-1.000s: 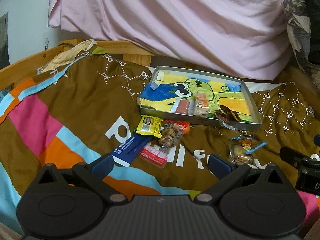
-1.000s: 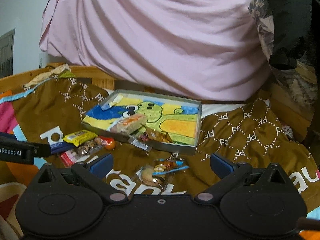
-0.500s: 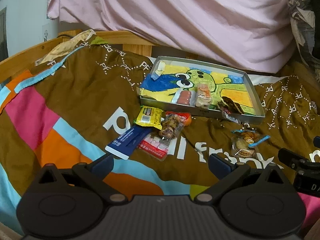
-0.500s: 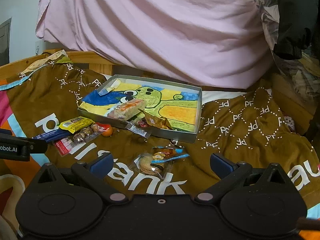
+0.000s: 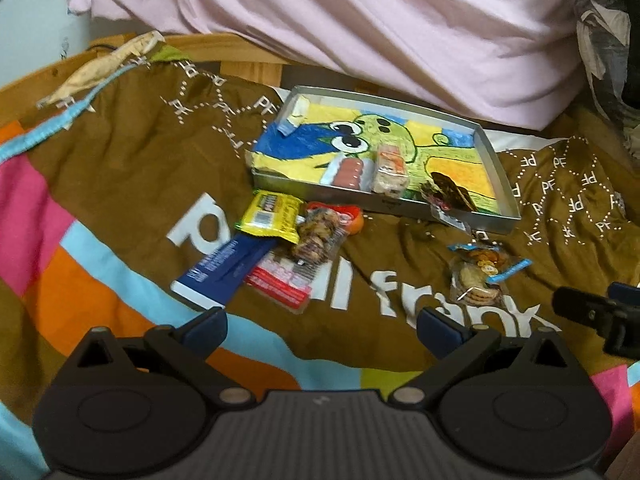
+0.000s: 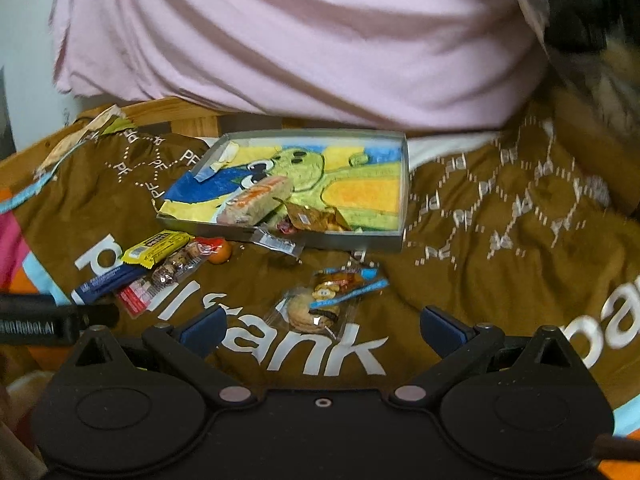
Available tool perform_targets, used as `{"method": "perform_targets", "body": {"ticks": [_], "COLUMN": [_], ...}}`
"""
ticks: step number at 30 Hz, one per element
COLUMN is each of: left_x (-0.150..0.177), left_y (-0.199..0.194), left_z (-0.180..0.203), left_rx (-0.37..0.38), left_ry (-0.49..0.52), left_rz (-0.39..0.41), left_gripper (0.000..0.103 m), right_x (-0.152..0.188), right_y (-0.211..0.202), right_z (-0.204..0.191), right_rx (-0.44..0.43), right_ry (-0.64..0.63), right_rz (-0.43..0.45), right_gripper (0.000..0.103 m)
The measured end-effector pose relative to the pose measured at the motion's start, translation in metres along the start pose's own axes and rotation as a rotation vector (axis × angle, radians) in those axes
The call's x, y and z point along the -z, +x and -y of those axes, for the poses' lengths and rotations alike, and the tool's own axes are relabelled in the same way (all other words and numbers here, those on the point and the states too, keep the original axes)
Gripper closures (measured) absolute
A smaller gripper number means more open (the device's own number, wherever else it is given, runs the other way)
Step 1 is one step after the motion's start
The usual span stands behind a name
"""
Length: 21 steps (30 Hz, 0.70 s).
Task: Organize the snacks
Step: 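Move both tools back over the snacks left on the blanket, then lower the right tool onto the blue-edged snack packet while the left tool nears the round cookie packet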
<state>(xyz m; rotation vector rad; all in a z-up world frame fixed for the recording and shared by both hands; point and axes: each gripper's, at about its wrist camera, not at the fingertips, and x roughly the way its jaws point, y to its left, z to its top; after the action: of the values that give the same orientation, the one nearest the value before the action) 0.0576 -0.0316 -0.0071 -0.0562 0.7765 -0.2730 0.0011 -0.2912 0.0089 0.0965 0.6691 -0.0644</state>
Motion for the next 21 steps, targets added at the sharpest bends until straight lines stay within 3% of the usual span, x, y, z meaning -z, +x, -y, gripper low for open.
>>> {"method": "perform_targets", "body": {"ticks": [6,15,18,21], "left_x": [0.004,0.001,-0.001,-0.004], "left_y": [0.024,0.064,0.07,0.077], "left_z": [0.016,0.053,0.059,0.064], "left_rx": [0.076,0.19,0.236,0.294], "left_ry": [0.005,0.165,0.192,0.202], "left_rz": [0.021,0.047,0.06,0.058], "left_gripper": [0.0,0.0,0.0,0.0], "right_x": [-0.012,-0.041,-0.046,-0.046], "right_y": [0.033,0.096,0.118,0.135], "right_z": [0.009,0.033,0.039,0.034], "right_rx": [-0.042,-0.047,-0.084,-0.084], "right_ry": [0.013,-0.005,0.025,-0.024], "right_rz": [-0.085,-0.121,-0.146,-0.164], "right_gripper": [0.001,0.001,0.001,0.002]}}
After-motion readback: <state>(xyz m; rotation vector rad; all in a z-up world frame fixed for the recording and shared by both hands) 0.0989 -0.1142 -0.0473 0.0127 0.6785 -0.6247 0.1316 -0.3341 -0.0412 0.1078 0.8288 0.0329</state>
